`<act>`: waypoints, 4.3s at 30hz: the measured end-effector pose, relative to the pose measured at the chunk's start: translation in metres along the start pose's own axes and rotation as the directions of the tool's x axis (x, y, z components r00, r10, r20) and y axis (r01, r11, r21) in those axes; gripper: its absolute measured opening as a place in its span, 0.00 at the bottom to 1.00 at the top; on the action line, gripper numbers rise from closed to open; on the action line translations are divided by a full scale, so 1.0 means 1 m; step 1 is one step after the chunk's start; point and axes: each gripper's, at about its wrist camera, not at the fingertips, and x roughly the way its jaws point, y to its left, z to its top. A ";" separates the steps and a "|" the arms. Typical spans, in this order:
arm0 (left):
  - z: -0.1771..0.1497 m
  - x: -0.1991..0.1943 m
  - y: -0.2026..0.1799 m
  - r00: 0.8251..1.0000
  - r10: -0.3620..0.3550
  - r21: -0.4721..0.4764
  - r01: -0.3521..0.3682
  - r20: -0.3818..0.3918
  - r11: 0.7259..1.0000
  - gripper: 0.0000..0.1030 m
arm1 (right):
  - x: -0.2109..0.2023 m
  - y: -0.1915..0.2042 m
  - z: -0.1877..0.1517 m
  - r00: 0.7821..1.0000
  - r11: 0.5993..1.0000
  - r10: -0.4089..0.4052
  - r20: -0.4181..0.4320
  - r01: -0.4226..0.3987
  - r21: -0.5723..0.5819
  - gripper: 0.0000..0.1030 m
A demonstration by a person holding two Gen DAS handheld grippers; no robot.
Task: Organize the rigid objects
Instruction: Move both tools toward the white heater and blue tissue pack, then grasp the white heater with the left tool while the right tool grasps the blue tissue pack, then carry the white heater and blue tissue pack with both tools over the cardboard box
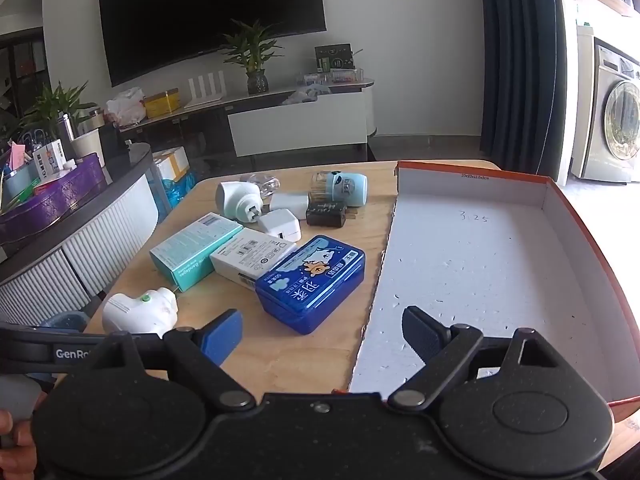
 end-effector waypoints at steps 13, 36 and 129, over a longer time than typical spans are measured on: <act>-0.001 0.007 0.002 1.000 0.000 0.007 0.000 -0.013 1.000 1.00 | 0.002 0.001 -0.001 1.000 1.000 0.012 -0.004 -0.012 0.000 0.99; 0.000 0.021 0.006 1.000 0.009 0.011 -0.008 -0.029 1.000 1.00 | 0.012 -0.002 -0.003 0.999 1.000 0.001 -0.045 -0.001 -0.007 0.99; 0.092 0.023 -0.178 0.926 -0.371 0.217 0.348 0.076 0.912 0.62 | 0.041 -0.147 0.114 0.975 0.975 -0.202 -0.093 0.209 0.073 0.73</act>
